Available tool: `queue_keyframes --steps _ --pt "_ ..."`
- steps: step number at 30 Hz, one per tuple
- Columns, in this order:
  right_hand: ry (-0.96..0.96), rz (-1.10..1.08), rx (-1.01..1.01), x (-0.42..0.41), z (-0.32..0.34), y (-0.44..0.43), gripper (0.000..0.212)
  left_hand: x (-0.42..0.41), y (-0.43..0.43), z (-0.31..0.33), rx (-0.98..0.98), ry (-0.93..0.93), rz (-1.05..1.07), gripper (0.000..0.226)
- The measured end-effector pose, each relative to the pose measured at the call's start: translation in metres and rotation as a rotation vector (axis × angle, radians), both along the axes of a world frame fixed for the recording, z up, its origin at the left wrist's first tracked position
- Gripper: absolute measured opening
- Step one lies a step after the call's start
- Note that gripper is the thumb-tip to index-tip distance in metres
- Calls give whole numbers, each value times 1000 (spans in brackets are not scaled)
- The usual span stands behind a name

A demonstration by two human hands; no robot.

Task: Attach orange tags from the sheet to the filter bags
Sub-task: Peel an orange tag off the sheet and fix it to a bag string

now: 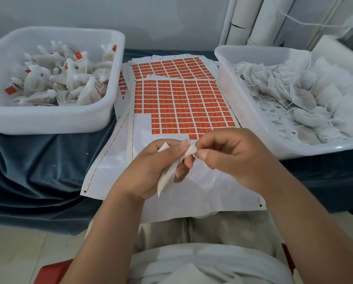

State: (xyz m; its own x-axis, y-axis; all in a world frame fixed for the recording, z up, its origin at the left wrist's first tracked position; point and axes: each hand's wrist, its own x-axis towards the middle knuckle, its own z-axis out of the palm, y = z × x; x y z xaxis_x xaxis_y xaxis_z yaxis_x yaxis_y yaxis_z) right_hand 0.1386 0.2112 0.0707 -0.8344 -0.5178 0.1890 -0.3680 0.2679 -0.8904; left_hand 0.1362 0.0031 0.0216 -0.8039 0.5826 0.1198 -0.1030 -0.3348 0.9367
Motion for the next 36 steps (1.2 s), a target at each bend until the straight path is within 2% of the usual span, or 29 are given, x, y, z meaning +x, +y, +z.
queue_keyframes --steps 3,4,6,9,12,16,23,25,29,36 --pt "-468 134 -233 -7 -7 2 19 4 7 3 79 -71 -31 36" --pt "-570 169 -291 -9 -8 3 21 5 10 5 103 -99 -42 36" --pt "-644 194 -332 -12 -9 7 24 7 14 7 136 -160 -34 36" --pt "-535 135 -272 -12 -7 12 24 9 19 11 116 -196 45 41" --pt "-404 93 -193 -9 -2 14 24 10 20 14 23 -122 110 39" --pt "-396 97 -168 -6 4 14 24 11 18 15 15 -118 100 42" --pt "-143 73 133 0 21 17 12 11 17 14 -26 -61 82 43" --pt "-108 47 156 1 19 14 10 11 16 13 -38 -51 95 44" --pt "-39 -42 98 3 16 7 3 7 11 13 7 -88 102 39" --pt "381 -258 175 17 15 -7 8 8 19 10 224 -145 127 35"
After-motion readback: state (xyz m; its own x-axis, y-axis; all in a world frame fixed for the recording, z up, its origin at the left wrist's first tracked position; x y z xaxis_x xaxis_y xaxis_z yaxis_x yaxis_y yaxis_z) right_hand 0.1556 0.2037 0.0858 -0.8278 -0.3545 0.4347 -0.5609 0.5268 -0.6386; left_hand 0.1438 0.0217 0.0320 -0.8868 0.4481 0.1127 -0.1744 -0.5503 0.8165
